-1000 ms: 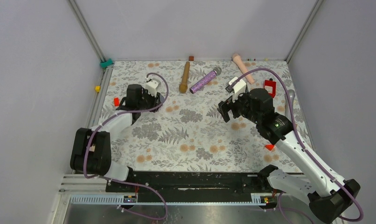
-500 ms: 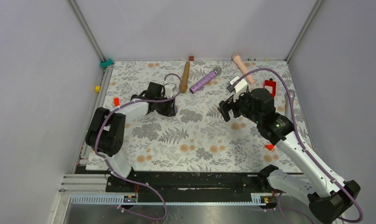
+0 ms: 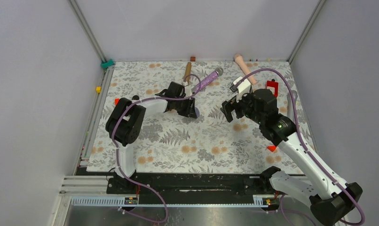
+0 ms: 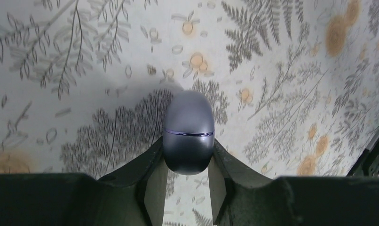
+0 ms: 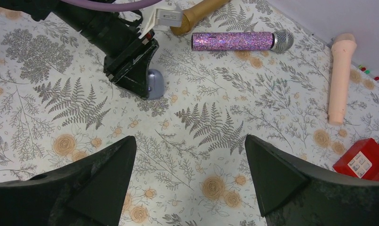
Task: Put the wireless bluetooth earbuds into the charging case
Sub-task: Place the charging case at the center of the board.
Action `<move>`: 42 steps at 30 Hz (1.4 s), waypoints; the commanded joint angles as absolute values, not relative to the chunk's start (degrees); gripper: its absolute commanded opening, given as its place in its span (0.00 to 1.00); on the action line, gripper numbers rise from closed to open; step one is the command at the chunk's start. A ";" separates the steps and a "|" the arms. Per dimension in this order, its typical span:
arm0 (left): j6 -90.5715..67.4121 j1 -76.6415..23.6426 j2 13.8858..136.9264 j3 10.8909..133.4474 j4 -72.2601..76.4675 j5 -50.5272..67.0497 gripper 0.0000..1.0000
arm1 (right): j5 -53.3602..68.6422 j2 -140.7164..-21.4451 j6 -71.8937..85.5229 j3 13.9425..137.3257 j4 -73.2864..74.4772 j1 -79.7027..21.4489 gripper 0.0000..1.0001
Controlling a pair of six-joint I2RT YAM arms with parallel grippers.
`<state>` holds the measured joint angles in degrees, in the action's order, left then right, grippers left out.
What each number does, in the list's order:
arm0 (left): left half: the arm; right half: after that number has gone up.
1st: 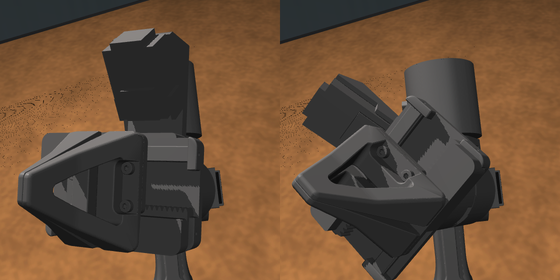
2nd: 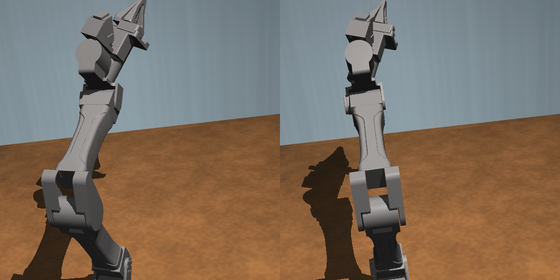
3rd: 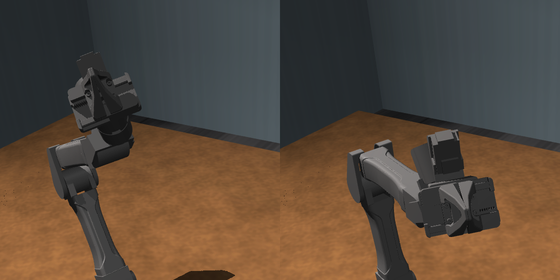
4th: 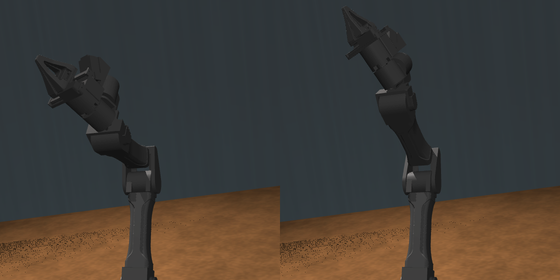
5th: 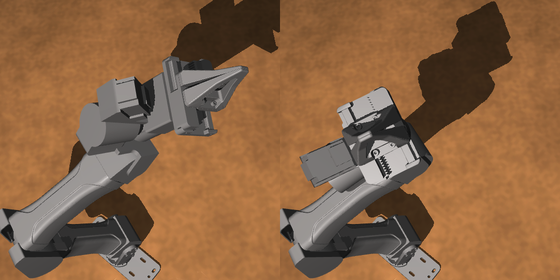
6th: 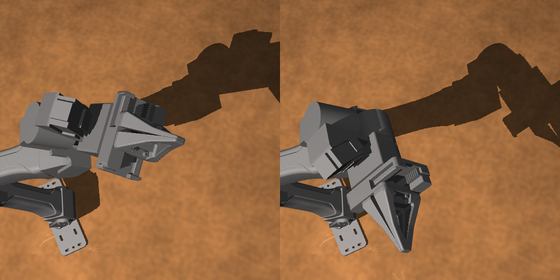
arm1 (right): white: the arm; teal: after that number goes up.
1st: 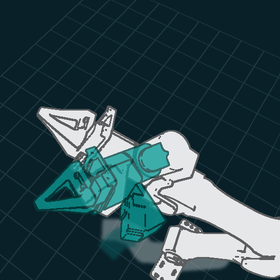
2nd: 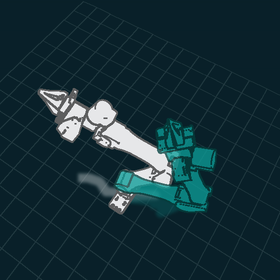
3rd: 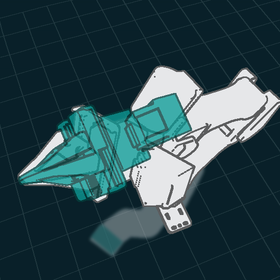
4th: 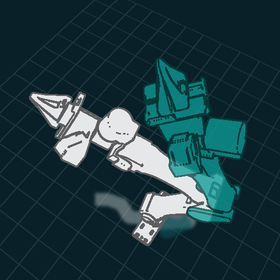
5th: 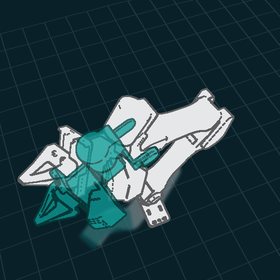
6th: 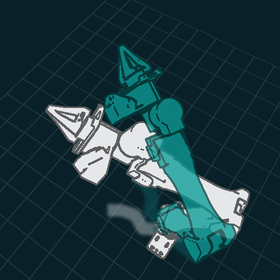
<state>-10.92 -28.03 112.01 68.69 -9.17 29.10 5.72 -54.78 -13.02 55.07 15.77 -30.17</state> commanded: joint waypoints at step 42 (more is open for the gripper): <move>7.25 1.00 111.19 89.32 -32.61 -0.62 0.99 | 12.98 -49.30 -9.59 52.83 11.58 -25.84 0.99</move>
